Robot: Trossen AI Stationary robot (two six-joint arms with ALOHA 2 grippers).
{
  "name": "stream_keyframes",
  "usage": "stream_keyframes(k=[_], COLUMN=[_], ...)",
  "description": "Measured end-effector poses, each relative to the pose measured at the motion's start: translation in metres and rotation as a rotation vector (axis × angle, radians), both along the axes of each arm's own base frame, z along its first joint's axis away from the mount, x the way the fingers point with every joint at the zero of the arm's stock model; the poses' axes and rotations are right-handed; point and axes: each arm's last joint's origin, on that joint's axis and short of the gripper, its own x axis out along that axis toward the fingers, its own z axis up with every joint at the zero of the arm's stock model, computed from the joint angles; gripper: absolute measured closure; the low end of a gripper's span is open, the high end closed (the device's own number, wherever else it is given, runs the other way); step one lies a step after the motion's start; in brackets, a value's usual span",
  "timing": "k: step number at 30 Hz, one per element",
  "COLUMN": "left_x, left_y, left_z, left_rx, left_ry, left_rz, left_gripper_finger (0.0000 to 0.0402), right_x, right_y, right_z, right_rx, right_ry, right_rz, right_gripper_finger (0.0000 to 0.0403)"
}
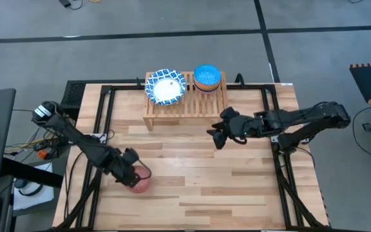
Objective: Place and stack bowls onto a shelf
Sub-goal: Stack the gray red patterned bowl on top of the orange blue patterned bowl on the shelf
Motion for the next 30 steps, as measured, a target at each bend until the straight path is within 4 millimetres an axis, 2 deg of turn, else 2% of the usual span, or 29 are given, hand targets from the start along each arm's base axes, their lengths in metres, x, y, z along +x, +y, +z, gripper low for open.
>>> stream_keyframes(k=[8,13,20,26,30], left_x=[0.035,0.059,0.097,0.130,0.147], left_y=[0.025,0.042,0.052,0.069,0.080], left_z=[0.049,0.082,0.117,0.130,0.142], left_rx=[0.151,0.327,0.575,0.739,0.901], left_ry=[-0.208,-0.326,-0.399,-0.348,-0.331], left_rz=[0.115,0.181,0.137,0.108,0.149], left_gripper_finger=[0.0400,0.0400,0.0401,0.0401,0.0401], right_x=[0.009,0.025,0.041,0.041,0.040], right_y=[0.008,0.015,0.032,0.040,0.039], right_z=[-0.011,-0.021,-0.029,-0.015,-0.008], right_rx=[0.058,0.008,-0.102,-0.272,-0.328], right_ry=[-0.097,-0.105,-0.128,-0.137,-0.146], right_rz=[-0.027,-0.011,0.056,0.048,-0.048], right_gripper_finger=[0.0191,0.0204,0.0224,0.0225,0.0225])
